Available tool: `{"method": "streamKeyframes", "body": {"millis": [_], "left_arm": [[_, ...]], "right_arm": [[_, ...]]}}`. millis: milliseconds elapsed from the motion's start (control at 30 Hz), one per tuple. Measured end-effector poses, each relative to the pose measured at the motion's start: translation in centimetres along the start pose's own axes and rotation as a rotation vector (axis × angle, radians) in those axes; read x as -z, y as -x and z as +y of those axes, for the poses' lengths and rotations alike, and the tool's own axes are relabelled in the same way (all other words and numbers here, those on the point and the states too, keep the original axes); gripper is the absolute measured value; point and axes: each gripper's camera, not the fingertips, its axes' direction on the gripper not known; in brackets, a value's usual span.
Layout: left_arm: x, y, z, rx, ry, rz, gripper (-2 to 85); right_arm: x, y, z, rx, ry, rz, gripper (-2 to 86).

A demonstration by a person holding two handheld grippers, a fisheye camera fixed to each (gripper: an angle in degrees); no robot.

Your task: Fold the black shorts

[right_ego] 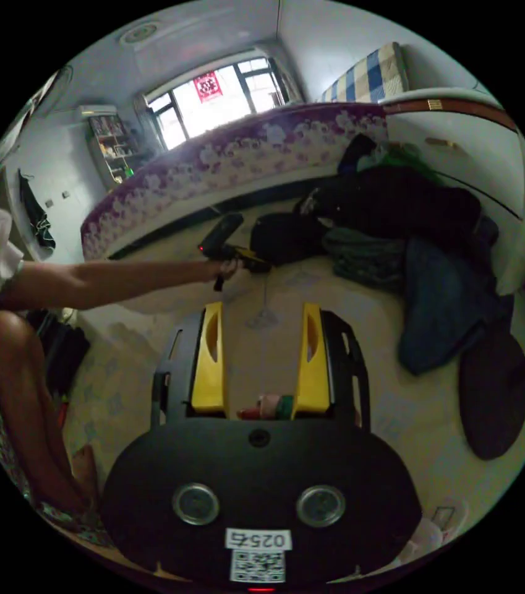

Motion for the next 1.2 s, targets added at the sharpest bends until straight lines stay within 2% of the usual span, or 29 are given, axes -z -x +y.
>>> {"method": "streamKeyframes", "body": {"millis": [100,200,333,433,500,567,633,700,733,767,867,933,1000,1100,1167,1200], "left_arm": [[-4.1,-1.3,1.2,-0.029,-0.025,-0.033,6.9],[-6.5,-3.6,4.6,-0.168,0.029,-0.082,3.2],[-6.6,-4.4,16.5,-0.093,-0.012,0.095,3.3],[-4.6,-6.8,27.6,-0.059,0.012,0.218,4.1],[-3.1,-7.8,34.7,0.032,0.016,0.335,4.8],[-1.3,-7.2,43.3,0.270,0.034,0.526,6.1],[0.5,-7.1,48.0,0.405,0.064,0.577,6.3],[3.6,-8.2,50.6,0.437,-0.017,0.473,6.1],[5.3,-9.2,51.4,0.409,-0.093,0.421,6.2],[5.9,-10.4,51.5,0.358,-0.097,0.368,6.4],[5.2,-11.8,52.4,0.254,0.046,0.221,11.4],[5.3,-10.5,54.4,0.257,0.114,0.222,12.5],[6.4,-8.2,57.8,0.332,0.094,0.234,12.4],[9.4,-4.1,63.9,0.498,-0.037,0.370,11.7],[12.4,-4.1,65.3,0.419,-0.200,0.347,12.3],[12.9,-4.6,65.0,0.381,-0.228,0.322,12.6]], "right_arm": [[0.0,-2.9,-0.1,-0.022,0.025,-0.036,14.4],[-0.9,-4.7,-0.8,-0.023,0.025,-0.110,14.0],[-2.2,-5.0,-1.0,0.167,0.086,-0.153,15.9],[-2.6,-6.3,-0.5,0.167,0.171,-0.128,19.1],[-2.7,-7.8,0.0,0.131,0.218,-0.161,19.8],[-3.0,-10.0,0.6,0.032,0.308,-0.295,20.1],[-3.6,-11.2,1.0,-0.041,0.358,-0.396,20.1],[-4.6,-12.2,1.3,-0.137,0.386,-0.466,19.6],[-5.4,-12.7,1.2,-0.190,0.398,-0.507,17.7],[-6.4,-13.2,0.9,-0.249,0.436,-0.576,16.5],[-8.4,-13.0,-0.1,-0.299,0.582,-0.695,17.1],[-8.2,-12.8,-0.9,-0.249,0.580,-0.658,17.5],[-7.9,-13.0,-1.7,-0.231,0.603,-0.653,16.4],[-7.5,-13.5,-2.5,-0.232,0.671,-0.614,13.3],[-7.5,-13.5,-2.8,-0.197,0.696,-0.596,12.2],[-7.7,-13.5,-2.8,-0.189,0.696,-0.598,11.7]]}}
